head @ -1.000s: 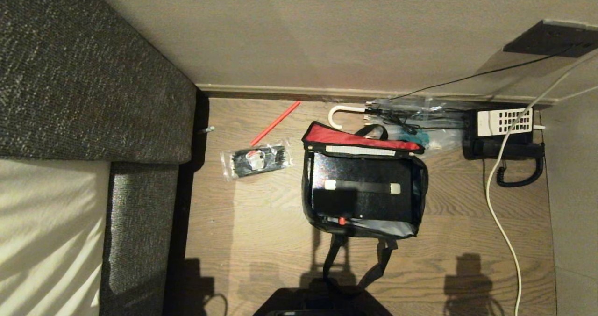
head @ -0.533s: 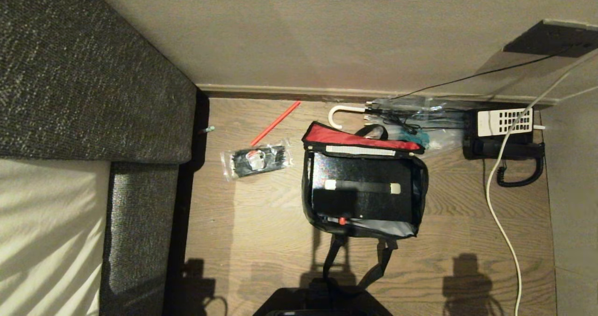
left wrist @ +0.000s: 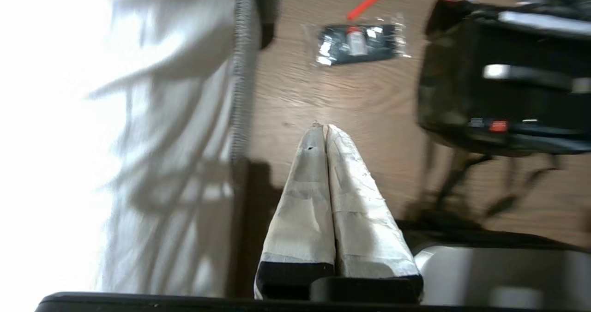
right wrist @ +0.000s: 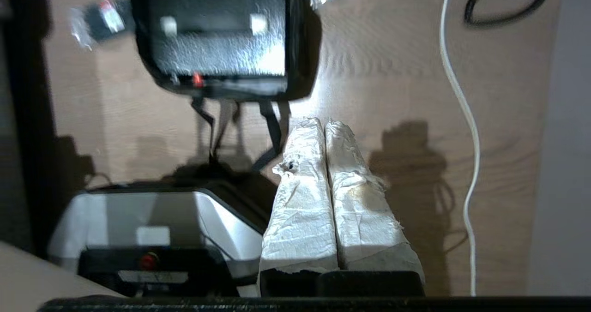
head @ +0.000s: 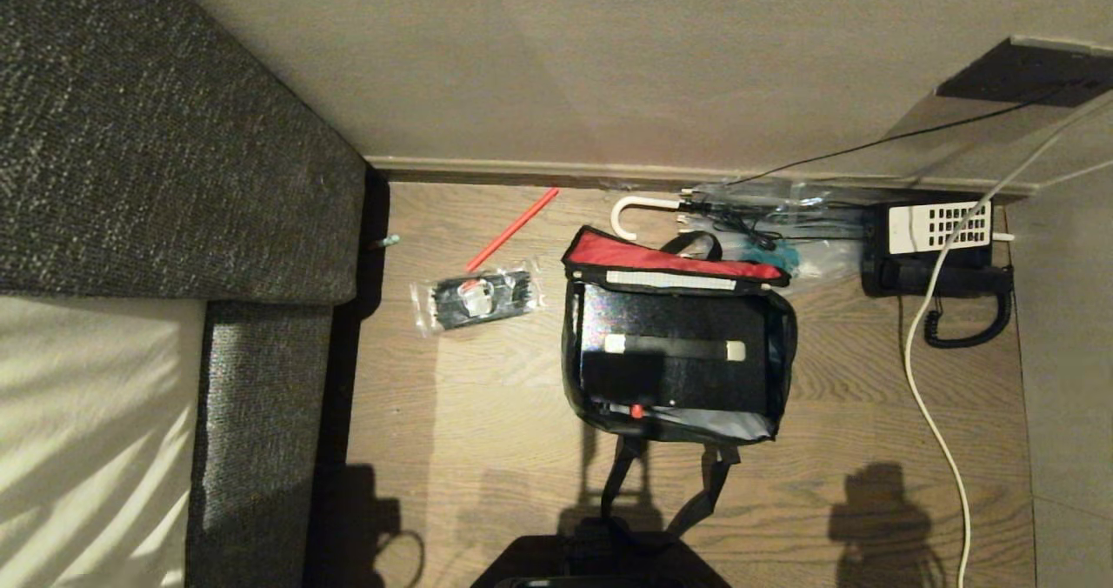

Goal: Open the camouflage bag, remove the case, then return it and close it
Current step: Close the top of the storage box

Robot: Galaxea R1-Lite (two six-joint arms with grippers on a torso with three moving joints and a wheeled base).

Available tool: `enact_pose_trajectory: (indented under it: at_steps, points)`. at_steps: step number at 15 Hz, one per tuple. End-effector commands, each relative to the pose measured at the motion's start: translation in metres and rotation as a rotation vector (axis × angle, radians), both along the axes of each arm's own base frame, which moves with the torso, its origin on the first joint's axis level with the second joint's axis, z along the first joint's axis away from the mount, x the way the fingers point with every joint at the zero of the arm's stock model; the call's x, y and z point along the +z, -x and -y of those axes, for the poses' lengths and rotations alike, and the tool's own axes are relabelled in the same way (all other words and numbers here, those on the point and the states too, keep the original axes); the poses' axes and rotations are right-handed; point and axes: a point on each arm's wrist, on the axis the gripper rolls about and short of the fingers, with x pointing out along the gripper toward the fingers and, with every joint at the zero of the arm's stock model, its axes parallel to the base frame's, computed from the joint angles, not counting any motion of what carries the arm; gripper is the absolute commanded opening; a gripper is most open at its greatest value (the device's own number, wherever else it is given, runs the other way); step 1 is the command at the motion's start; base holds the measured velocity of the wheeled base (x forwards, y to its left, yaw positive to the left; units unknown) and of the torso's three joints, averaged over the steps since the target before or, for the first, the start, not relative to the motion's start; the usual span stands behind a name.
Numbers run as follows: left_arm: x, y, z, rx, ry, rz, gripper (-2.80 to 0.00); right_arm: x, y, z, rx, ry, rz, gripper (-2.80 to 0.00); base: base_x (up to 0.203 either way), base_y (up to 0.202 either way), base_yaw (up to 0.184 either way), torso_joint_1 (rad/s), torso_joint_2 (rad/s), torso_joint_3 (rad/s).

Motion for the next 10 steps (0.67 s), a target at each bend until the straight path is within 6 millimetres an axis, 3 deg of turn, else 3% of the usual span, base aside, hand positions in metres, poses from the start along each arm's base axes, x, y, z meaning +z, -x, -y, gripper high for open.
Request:
enact_pose_trajectory:
  at_steps: [1, 3, 5, 7, 10]
  points:
    - [0.036, -0.009, 0.001, -0.03, 0.038, -0.078, -2.8, 0.032, -0.006, 0.0, 0.0, -0.007, -0.027, -2.8, 0.0, 0.0, 0.0, 0.0, 0.0, 0.0]
    - [0.063, -0.029, 0.002, -0.082, 0.066, -0.169, -2.8, 0.07, -0.047, 0.0, -0.006, -0.027, -0.149, -2.8, 0.0, 0.0, 0.0, 0.0, 0.0, 0.0]
    - [0.089, -0.066, 0.003, -0.119, 0.113, -0.285, -2.8, 0.105, -0.111, 0.001, -0.012, -0.044, -0.305, -2.8, 0.0, 0.0, 0.0, 0.0, 0.0, 0.0]
    - [0.112, -0.116, 0.004, -0.143, 0.189, -0.403, -2.8, 0.121, -0.177, 0.002, -0.019, -0.06, -0.43, -2.8, 0.0, 0.0, 0.0, 0.0, 0.0, 0.0]
    - [0.136, -0.199, 0.009, -0.206, 0.306, -0.542, -2.8, 0.123, -0.263, 0.004, -0.014, -0.081, -0.558, -2.8, 0.0, 0.0, 0.0, 0.0, 0.0, 0.0]
